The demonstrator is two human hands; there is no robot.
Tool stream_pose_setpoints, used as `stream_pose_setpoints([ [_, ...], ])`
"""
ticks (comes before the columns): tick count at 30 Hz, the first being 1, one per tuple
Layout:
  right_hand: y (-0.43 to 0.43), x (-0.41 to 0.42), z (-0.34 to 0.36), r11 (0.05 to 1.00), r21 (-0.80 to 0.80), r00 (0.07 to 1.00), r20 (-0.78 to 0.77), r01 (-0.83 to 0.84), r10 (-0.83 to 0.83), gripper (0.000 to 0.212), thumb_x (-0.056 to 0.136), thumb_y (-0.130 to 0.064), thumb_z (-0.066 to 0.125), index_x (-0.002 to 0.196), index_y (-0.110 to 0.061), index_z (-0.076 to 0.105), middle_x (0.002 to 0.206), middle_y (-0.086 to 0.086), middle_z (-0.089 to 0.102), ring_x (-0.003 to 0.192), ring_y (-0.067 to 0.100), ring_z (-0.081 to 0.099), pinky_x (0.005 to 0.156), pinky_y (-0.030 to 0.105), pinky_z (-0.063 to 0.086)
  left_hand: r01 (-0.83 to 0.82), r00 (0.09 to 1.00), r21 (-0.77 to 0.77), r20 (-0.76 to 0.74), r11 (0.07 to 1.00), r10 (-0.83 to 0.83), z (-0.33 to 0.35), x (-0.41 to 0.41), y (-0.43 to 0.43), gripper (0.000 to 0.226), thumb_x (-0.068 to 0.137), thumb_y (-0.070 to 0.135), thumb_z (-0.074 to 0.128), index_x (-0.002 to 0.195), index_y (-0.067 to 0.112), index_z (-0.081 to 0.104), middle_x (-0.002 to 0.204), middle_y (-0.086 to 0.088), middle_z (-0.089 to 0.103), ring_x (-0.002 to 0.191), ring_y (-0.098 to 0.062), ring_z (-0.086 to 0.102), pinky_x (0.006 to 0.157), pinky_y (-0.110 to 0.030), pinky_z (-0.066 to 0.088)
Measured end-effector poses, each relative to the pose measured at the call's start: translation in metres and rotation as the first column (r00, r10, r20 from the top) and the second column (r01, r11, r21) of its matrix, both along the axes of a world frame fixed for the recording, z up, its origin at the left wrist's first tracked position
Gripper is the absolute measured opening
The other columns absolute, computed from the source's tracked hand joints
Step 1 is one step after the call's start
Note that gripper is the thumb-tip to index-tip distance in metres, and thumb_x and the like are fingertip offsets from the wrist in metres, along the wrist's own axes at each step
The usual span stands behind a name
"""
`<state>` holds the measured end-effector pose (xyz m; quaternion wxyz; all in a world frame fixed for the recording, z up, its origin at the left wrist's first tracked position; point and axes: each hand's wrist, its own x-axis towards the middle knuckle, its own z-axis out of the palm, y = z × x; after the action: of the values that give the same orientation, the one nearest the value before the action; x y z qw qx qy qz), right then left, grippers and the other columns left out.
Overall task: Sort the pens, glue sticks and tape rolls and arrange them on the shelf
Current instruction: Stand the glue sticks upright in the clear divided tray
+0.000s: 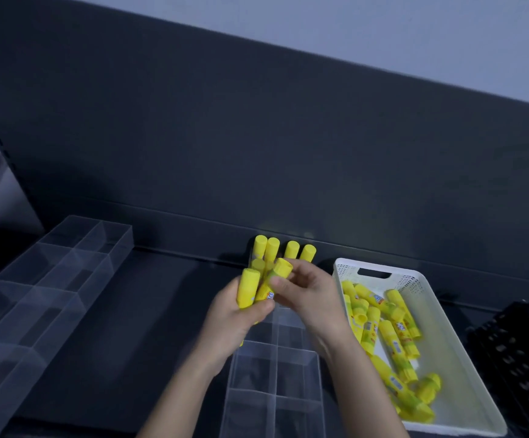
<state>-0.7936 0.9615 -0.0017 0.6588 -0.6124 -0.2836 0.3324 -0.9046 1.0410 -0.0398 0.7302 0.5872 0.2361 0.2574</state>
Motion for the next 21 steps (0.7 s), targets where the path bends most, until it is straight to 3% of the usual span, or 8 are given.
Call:
stream_pose_setpoints([
  [3, -0.011, 0.003, -0.001, 0.999, 0.014, 0.999, -0.014, 0.041, -0.041, 0.013, 0.083, 0.005, 0.064, 0.089, -0.005, 0.07, 0.086, 0.014, 0.072, 0.079, 0.024, 0.068, 0.072, 0.034, 0.057, 0.027, 1.0, -0.03, -0.01, 0.999, -0.027, 0.0, 0.006, -0.006, 0.025, 0.071, 0.02, 0.071, 0.096, 0.017, 0.066, 0.083, 0.002, 0.069, 0.082, -0.015, 0.065, 0.08, -0.04, 0.056],
  [6, -0.017, 0.013, -0.001, 0.988, -0.009, 0.987, -0.046, 0.155, -0.156, 0.011, 0.09, -0.007, 0.06, 0.096, 0.0, 0.064, 0.085, 0.013, 0.066, 0.076, 0.024, 0.062, 0.072, 0.041, 0.054, -0.042, 0.998, -0.073, -0.05, 0.996, 0.038, -0.001, 0.011, -0.007, 0.022, 0.081, 0.015, 0.074, 0.099, 0.011, 0.062, 0.091, -0.007, 0.072, 0.085, -0.02, 0.071, 0.073, -0.034, 0.06],
  [8, -0.019, 0.024, 0.001, 0.977, -0.058, 0.978, -0.026, 0.204, -0.206, 0.015, 0.095, -0.016, 0.055, 0.098, -0.004, 0.064, 0.078, 0.008, 0.061, 0.066, 0.018, 0.059, 0.06, 0.035, 0.053, -0.131, 0.985, -0.046, -0.116, 0.99, 0.125, -0.001, 0.011, -0.003, 0.011, 0.089, 0.017, 0.067, 0.097, 0.013, 0.061, 0.084, -0.006, 0.073, 0.071, -0.016, 0.072, 0.059, -0.025, 0.056],
  [10, -0.019, 0.035, 0.002, 0.95, -0.188, 0.961, 0.167, 0.25, -0.22, 0.017, 0.096, -0.022, 0.053, 0.093, -0.012, 0.066, 0.072, 0.005, 0.058, 0.054, 0.013, 0.057, 0.048, 0.027, 0.049, -0.187, 0.967, 0.032, -0.172, 0.982, 0.19, -0.003, 0.008, 0.002, 0.012, 0.091, 0.026, 0.062, 0.091, 0.014, 0.06, 0.071, 0.0, 0.066, 0.054, -0.009, 0.062, 0.048, -0.021, 0.046],
  [13, -0.014, 0.051, -0.003, 0.848, -0.403, 0.866, 0.486, 0.345, -0.121, 0.019, 0.086, -0.031, 0.065, 0.086, -0.013, 0.061, 0.068, 0.008, 0.062, 0.05, 0.017, 0.057, 0.047, 0.029, 0.045, -0.231, 0.952, 0.037, -0.197, 0.972, 0.234, -0.007, 0.006, 0.006, 0.023, 0.095, 0.036, 0.054, 0.087, 0.015, 0.053, 0.063, 0.003, 0.057, 0.048, -0.008, 0.05, 0.044, -0.023, 0.042],
  [16, -0.002, 0.061, -0.002, 0.75, -0.563, 0.834, 0.551, 0.347, 0.027, 0.025, 0.077, -0.031, 0.071, 0.079, -0.009, 0.059, 0.07, 0.012, 0.065, 0.062, 0.025, 0.057, 0.06, 0.037, 0.05, -0.279, 0.948, -0.078, -0.183, 0.957, 0.262, -0.007, 0.008, 0.007, 0.012, 0.097, 0.024, 0.047, 0.093, 0.014, 0.051, 0.068, -0.003, 0.06, 0.052, -0.013, 0.053, 0.046, -0.028, 0.043],
  [19, 0.011, 0.066, 0.0, 0.672, -0.68, 0.799, 0.56, 0.294, 0.217, 0.012, 0.074, -0.02, 0.068, 0.07, -0.01, 0.063, 0.063, 0.007, 0.054, 0.063, 0.026, 0.048, 0.06, 0.029, 0.043, -0.25, 0.959, -0.065, -0.151, 0.966, 0.238, -0.006, 0.003, 0.009, 0.01, 0.096, 0.014, 0.049, 0.097, 0.016, 0.059, 0.082, -0.006, 0.067, 0.062, -0.012, 0.061, 0.054, -0.027, 0.05],
  [21, 0.018, 0.067, 0.001, 0.629, -0.721, 0.745, 0.583, 0.29, 0.325, 0.01, 0.074, -0.02, 0.067, 0.077, -0.01, 0.069, 0.067, 0.004, 0.055, 0.068, 0.024, 0.049, 0.061, 0.024, 0.04, -0.227, 0.968, -0.035, -0.118, 0.973, 0.221, -0.006, -0.001, 0.01, 0.011, 0.095, 0.013, 0.054, 0.099, 0.018, 0.062, 0.085, -0.003, 0.069, 0.067, -0.009, 0.064, 0.058, -0.024, 0.053],
])
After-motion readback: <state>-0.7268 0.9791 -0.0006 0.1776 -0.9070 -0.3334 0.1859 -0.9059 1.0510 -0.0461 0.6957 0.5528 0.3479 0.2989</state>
